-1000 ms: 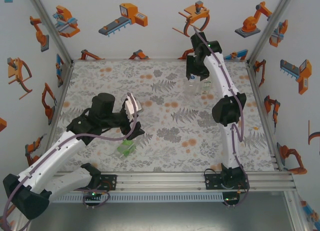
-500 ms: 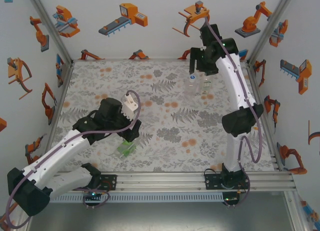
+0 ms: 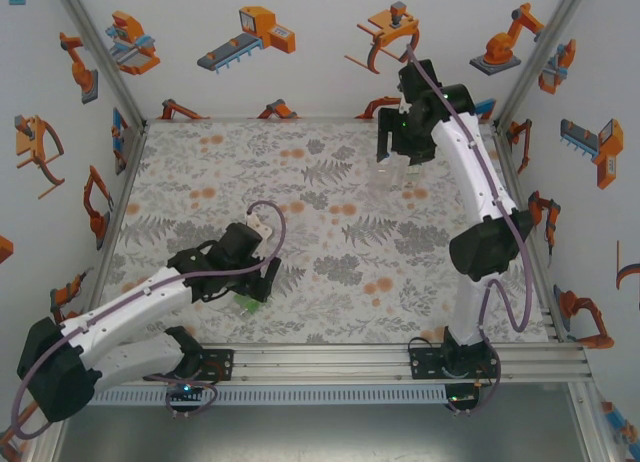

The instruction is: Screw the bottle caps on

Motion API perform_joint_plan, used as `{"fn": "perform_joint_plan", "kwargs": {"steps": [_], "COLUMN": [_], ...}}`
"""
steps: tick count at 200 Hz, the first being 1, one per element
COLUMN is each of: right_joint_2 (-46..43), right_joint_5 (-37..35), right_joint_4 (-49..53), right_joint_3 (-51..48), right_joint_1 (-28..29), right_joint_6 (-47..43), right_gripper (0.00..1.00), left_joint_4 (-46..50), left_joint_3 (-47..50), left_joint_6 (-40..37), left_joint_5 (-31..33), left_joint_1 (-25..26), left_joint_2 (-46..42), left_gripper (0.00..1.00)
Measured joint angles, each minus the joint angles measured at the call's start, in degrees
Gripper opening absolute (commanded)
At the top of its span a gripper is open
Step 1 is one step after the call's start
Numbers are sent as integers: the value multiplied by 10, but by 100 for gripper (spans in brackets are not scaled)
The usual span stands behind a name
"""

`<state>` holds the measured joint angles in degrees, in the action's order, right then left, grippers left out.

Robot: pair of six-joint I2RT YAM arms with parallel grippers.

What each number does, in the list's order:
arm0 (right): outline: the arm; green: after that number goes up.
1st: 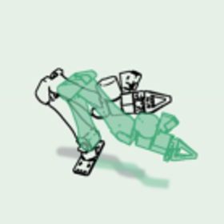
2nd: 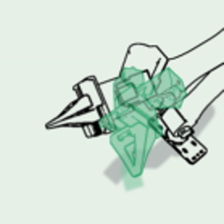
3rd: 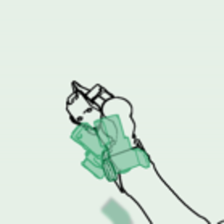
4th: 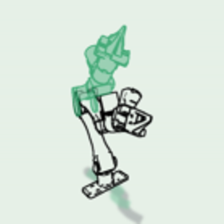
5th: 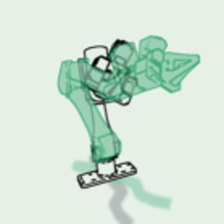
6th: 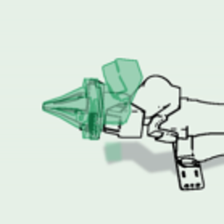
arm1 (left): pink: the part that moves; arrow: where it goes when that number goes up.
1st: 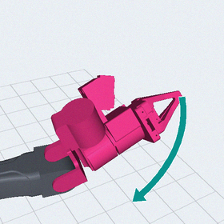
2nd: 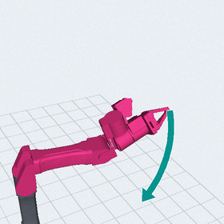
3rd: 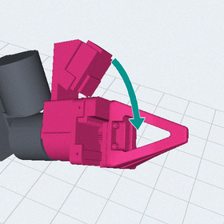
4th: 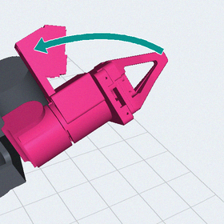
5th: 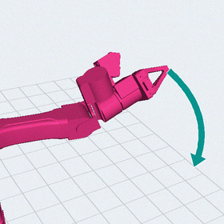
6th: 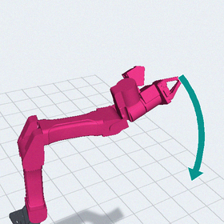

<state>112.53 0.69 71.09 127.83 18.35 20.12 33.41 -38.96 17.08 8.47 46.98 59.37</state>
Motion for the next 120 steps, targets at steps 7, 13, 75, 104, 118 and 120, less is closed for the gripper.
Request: {"fn": "perform_joint_plan", "kwargs": {"steps": [7, 13, 75, 104, 118, 120], "right_joint_2": [-1, -2, -23, -32, -33, -33], "right_joint_5": [1, 2, 12, 13, 14, 14], "right_joint_4": [-1, -1, -7, -14, -17, -18], "right_joint_3": [-3, -7, -30, -47, -57, -58], "right_joint_1": [1, 1, 5, 5, 5, 5], "right_joint_6": [0, 2, 7, 9, 11, 11], "right_gripper": [70, 70, 70, 70, 70, 70], "left_joint_4": [-1, -4, -34, -46, -50, -51], "left_joint_3": [3, 8, 77, 78, 78, 78], "left_joint_6": [17, 31, 129, 146, 155, 156], "left_joint_5": [10, 16, 59, 70, 71, 71], "left_joint_1": [8, 17, 74, 78, 78, 78], "left_joint_2": [5, 9, 43, 43, 43, 44], "left_gripper": [78, 78, 69, 67, 67, 67]}}
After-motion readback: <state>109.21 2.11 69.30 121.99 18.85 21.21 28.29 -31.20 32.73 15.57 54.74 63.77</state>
